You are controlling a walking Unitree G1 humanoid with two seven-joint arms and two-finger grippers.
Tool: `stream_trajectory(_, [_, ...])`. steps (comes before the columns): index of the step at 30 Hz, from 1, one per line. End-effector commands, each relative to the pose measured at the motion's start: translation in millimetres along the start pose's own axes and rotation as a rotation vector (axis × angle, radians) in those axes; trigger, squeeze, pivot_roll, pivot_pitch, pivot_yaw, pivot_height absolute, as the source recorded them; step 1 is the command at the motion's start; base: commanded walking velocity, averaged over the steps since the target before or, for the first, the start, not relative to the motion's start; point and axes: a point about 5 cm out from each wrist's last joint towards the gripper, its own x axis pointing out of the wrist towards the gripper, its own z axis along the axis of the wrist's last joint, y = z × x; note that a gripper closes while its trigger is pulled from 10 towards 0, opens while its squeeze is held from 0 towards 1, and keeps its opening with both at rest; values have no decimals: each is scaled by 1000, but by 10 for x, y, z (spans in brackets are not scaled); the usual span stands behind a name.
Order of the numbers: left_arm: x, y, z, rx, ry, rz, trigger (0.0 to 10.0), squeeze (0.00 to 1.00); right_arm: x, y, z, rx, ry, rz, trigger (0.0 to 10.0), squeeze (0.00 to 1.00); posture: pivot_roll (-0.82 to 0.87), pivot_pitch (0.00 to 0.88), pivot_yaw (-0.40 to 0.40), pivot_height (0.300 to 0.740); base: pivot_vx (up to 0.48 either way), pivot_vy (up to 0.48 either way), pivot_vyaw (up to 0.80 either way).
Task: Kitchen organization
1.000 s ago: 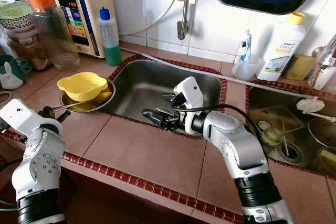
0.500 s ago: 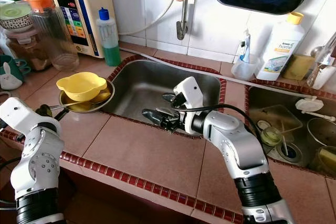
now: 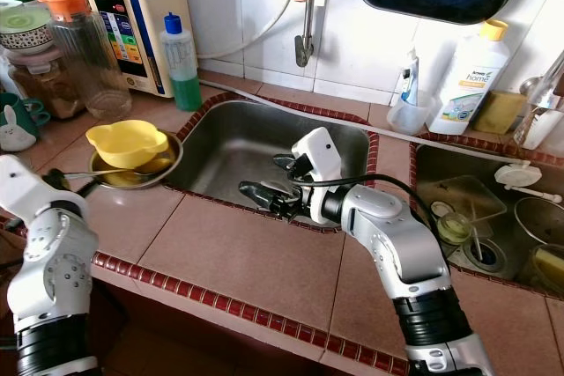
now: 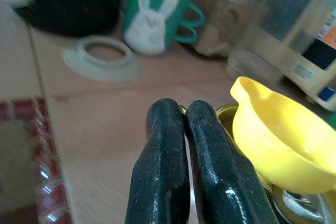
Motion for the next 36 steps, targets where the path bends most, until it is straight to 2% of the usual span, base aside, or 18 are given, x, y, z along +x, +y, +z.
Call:
stream_trajectory(1, [0,46,27,33,-24,26,0,0,-7,-26,76,-20,-19,-2,10000,0,57,0,-6,740,0,0,0])
stream_trajectory(9, [3,26,-9,13,-2,10,0,0,4,-35,80,-25,-19,-1,10000,0,57,0,-7,740,0,0,0])
stream_trajectory(14, [-32,-49,33,51,-29,-12,0,0,5,-42,85,-28,-19,-5,10000,0,56,0,-6,740,0,0,0])
stream_trajectory(18, [-107,-163,265,86,-128,-59,0,0,5,-55,94,-30,-20,-7,10000,0,62,0,-9,740,0,0,0])
stream_trajectory(24, [-147,-201,343,96,-152,-78,0,0,12,-62,98,-31,-22,-7,10000,0,67,0,-10,740,0,0,0])
stream_trajectory(29, [-270,-373,517,131,-240,-169,0,0,30,-65,100,-33,-24,-7,10000,0,73,0,-10,740,0,0,0])
stream_trajectory(36, [-344,-534,648,135,-318,-267,0,0,39,-68,102,-33,-27,-7,10000,0,73,0,-10,740,0,0,0])
